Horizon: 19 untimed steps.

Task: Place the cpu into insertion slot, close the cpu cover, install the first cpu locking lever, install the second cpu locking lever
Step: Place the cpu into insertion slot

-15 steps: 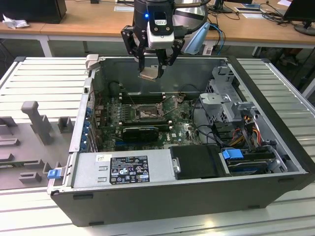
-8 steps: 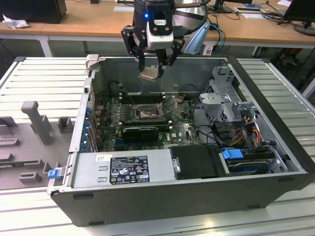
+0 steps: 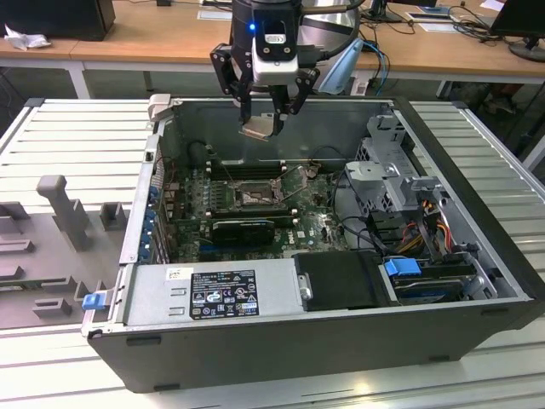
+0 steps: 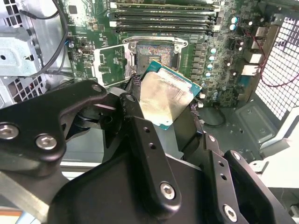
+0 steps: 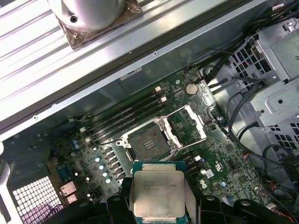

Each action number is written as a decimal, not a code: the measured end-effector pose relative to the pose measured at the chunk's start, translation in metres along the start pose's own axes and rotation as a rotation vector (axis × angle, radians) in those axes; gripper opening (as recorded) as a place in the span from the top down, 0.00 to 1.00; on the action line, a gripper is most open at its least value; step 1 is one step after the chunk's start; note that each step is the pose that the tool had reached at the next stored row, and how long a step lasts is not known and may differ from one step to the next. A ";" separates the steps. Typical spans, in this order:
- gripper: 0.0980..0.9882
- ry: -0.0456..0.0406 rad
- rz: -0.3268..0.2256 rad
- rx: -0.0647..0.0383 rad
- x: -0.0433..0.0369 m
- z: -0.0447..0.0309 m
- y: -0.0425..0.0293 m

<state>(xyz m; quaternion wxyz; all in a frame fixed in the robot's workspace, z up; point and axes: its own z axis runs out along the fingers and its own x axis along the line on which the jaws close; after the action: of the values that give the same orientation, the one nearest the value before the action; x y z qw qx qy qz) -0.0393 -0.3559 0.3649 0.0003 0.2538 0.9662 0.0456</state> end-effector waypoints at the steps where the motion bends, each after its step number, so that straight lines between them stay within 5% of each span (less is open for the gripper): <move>1: 0.52 -0.0003 0.003 0.000 0.0000 0.0000 0.0000; 19: 0.52 -0.0071 0.080 -0.002 0.0000 0.0003 0.0000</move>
<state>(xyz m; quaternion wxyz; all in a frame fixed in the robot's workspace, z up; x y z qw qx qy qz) -0.0393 -0.3559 0.3646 0.0021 0.2923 0.9552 0.0456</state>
